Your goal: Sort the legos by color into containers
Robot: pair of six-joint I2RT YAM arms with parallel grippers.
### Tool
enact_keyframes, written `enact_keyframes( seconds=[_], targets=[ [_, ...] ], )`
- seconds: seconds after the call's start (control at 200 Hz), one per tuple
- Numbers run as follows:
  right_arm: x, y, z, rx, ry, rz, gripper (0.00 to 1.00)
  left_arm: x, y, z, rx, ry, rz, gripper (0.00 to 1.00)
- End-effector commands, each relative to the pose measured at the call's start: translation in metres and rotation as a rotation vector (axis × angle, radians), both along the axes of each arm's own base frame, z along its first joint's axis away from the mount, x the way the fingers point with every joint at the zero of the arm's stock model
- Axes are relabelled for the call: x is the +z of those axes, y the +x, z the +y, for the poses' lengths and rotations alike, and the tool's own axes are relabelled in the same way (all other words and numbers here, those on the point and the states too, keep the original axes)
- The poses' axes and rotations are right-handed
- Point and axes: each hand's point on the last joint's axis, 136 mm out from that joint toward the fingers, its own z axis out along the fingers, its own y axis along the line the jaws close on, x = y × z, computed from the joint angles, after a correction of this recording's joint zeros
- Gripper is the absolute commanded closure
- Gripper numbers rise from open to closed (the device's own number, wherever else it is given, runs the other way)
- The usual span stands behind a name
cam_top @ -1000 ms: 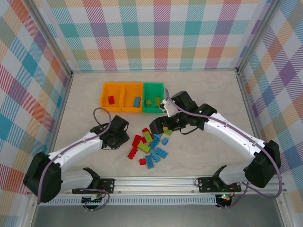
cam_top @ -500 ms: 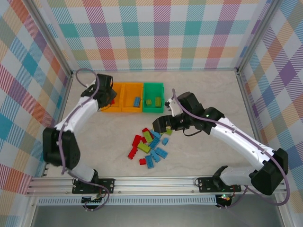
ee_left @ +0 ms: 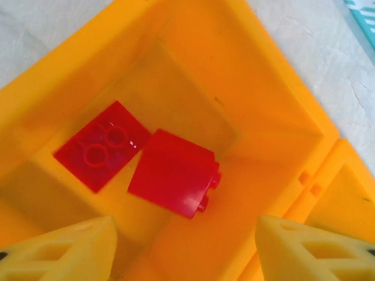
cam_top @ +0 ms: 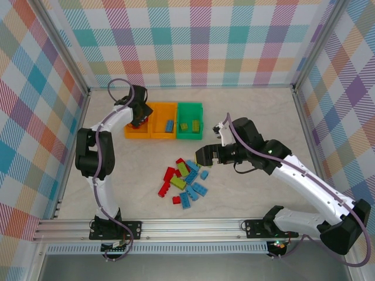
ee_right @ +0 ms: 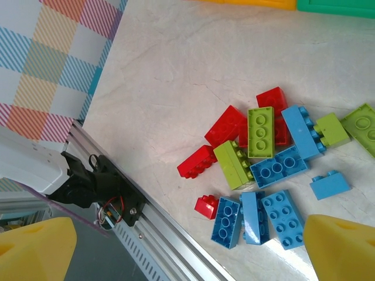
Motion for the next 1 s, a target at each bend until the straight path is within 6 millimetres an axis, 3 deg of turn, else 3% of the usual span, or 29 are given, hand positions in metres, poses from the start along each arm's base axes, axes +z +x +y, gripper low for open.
enact_keyframes(
  seconds=[0.0, 0.1, 0.205, 0.375, 0.47, 0.6, 0.81, 0.995],
  targets=[
    [-0.003, 0.000, -0.001, -0.010, -0.009, 0.002, 0.00, 0.026, -0.004, 0.011, 0.007, 0.011, -0.042, 0.30],
    [-0.005, 0.004, 0.001, -0.020, -0.014, 0.006, 0.00, 0.047, -0.017, 0.008, -0.021, -0.001, -0.070, 0.31],
    [-0.019, 0.014, -0.003, -0.077, -0.069, 0.020, 0.00, 0.082, -0.045, -0.003, -0.069, -0.064, -0.142, 0.32],
    [-0.047, 0.030, -0.007, -0.137, -0.217, 0.062, 0.05, 0.166, -0.108, -0.054, -0.390, 0.008, -0.362, 0.31],
    [-0.060, 0.031, 0.007, -0.095, -0.312, 0.069, 0.09, 0.190, -0.152, -0.084, -0.674, 0.129, -0.458, 0.29],
    [-0.092, 0.031, 0.034, -0.041, -0.438, 0.064, 0.10, 0.192, -0.219, -0.105, -1.047, 0.209, -0.539, 0.24],
    [-0.139, 0.033, 0.072, 0.014, -0.558, 0.062, 0.13, 0.163, -0.329, -0.103, -1.565, 0.309, -0.586, 0.09],
    [-0.178, 0.040, 0.075, 0.005, -0.687, 0.083, 0.23, 0.139, -0.366, -0.090, -1.677, 0.362, -0.587, 0.00]
  ],
)
